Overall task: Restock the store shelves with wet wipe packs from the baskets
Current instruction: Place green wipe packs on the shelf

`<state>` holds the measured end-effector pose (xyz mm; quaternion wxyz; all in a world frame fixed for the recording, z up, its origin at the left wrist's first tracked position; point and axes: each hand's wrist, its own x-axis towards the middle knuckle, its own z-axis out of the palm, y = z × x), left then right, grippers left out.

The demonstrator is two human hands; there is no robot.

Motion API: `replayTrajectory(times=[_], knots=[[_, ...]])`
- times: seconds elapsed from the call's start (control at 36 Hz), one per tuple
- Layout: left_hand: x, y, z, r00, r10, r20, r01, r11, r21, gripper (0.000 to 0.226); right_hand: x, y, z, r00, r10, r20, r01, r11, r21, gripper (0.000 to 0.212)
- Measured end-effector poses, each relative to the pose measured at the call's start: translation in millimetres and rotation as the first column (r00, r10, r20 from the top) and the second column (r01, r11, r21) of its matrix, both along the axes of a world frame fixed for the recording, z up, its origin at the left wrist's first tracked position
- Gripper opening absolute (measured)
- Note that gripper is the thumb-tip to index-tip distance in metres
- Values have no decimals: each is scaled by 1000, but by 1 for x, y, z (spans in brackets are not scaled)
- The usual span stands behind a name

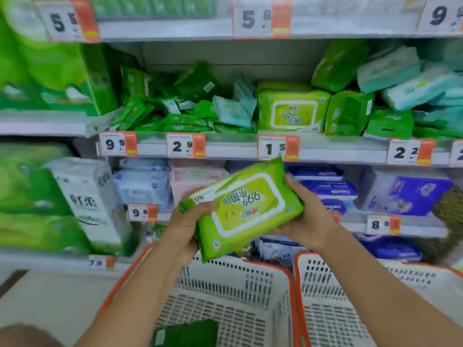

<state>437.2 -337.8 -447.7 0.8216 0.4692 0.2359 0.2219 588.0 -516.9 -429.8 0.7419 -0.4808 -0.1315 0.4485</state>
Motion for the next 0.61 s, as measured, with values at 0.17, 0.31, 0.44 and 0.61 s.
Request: replayTrajectory(times=[0.17,0.31,0.44,0.61], knots=[[-58,-14,-66,864,-290,-411,272,957,-103,33,-10,0,-59,996,81,-40,-90,917,-389,59],[-72,-56,-120,688,-502,-525,503,850,-154,54,-39,0,-134,982,15,-191,-94,906,-412,62],[-74,-68,-145,586,-562,-584,556,803,-215,54,-49,-3,-166,943,316,-109,-325,790,-520,40],[-70,18,-141,641,-68,-765,178,982,62,62,-30,19,-174,766,643,8,-416,504,-756,83]])
